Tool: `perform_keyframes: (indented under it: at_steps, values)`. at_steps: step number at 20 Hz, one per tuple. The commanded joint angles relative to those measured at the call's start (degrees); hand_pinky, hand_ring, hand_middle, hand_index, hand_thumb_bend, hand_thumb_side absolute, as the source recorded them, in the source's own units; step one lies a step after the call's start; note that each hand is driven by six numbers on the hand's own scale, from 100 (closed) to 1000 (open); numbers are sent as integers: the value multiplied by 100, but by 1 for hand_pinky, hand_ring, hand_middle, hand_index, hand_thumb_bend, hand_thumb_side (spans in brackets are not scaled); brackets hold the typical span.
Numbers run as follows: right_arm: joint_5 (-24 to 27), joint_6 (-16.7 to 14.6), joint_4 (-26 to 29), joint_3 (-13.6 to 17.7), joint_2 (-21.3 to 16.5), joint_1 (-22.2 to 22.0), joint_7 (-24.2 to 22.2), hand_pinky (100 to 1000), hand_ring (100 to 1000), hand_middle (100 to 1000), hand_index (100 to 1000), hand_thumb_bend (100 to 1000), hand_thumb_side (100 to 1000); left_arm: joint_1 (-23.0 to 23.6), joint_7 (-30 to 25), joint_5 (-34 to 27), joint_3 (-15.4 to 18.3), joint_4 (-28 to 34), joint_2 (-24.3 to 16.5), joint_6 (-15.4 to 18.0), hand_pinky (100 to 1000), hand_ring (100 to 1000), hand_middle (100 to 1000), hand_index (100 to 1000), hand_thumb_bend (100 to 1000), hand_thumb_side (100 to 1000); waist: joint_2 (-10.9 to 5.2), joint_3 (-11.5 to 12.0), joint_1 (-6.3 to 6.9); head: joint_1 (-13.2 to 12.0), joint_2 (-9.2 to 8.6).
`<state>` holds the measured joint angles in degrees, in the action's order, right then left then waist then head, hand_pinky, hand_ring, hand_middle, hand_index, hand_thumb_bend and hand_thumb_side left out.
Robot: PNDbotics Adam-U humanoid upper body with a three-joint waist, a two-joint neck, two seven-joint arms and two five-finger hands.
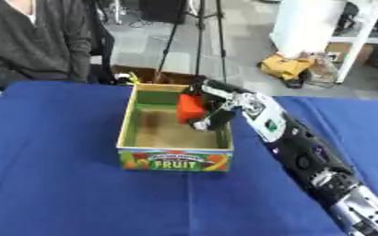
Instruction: Pick up objects on the table and place them in the box.
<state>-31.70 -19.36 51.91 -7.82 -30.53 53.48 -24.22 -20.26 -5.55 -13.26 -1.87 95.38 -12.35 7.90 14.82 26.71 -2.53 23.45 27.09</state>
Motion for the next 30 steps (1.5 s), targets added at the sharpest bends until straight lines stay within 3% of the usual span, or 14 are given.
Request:
perform_keyframes:
  at_steps: [1,2,8,10,13,14,16,18,21,23,26,30]
  values:
    - [-335,-209,-68,18,-28,108,-84,773,938,849,865,300,534,-74,-19,-30,6,130,-37,1,618,743,653,809,766,808,-87,-13,55,48,-64]
    - [-421,-287,-55,39,-13,107,-79,881,1000,941,928,418,574,-69,-17,-32,8,126,-40,0,618,743,652,809,766,808,-87,-38,56,43,-57]
    - [-389,-521,264,99,-36,70,267,894,1000,995,982,516,558,-55,-35,-27,-7,100,-54,0,618,744,652,809,768,808,-128,-263,73,-49,-14]
    - [-228,-546,473,142,-50,40,407,852,1000,979,962,490,549,-30,-23,-21,12,94,-67,4,618,744,652,809,768,808,-162,-388,90,-106,1]
    - [59,-661,916,317,-148,-51,684,739,932,873,919,338,489,47,30,6,74,75,-113,15,618,744,652,808,769,807,-241,-741,115,-336,74]
    - [372,-658,1178,314,-232,-144,865,716,913,851,912,287,462,79,57,21,105,68,-134,22,618,744,652,808,769,807,-267,-901,120,-455,100]
    - [1404,-398,2011,216,-526,-500,1258,699,928,827,902,183,437,132,123,57,170,49,-171,35,618,747,654,807,771,807,-309,-1214,130,-734,118]
    - [2527,-6,3007,304,-802,-1074,1688,690,930,820,906,100,499,165,206,104,245,35,-215,51,617,750,655,807,772,807,-331,-1535,152,-1063,103]
    - [3968,541,4287,635,-1019,-2107,2227,670,924,806,910,100,556,190,343,164,352,14,-284,71,617,760,660,806,772,806,-351,-1997,196,-1565,110]
    - [4637,807,4907,942,-986,-2805,2520,658,917,795,913,100,583,180,451,212,420,-6,-312,84,617,773,673,806,771,805,-360,-2255,230,-1812,148]
    - [5145,1064,5409,1320,-771,-3570,2821,636,886,759,887,100,605,167,592,282,485,-32,-352,104,617,794,694,805,771,804,-363,-2530,282,-2056,194]
    - [5171,1230,5607,1615,-250,-4294,2964,614,864,732,879,100,619,211,759,346,554,-74,-335,126,616,800,712,802,768,805,-347,-2860,382,-2165,246]
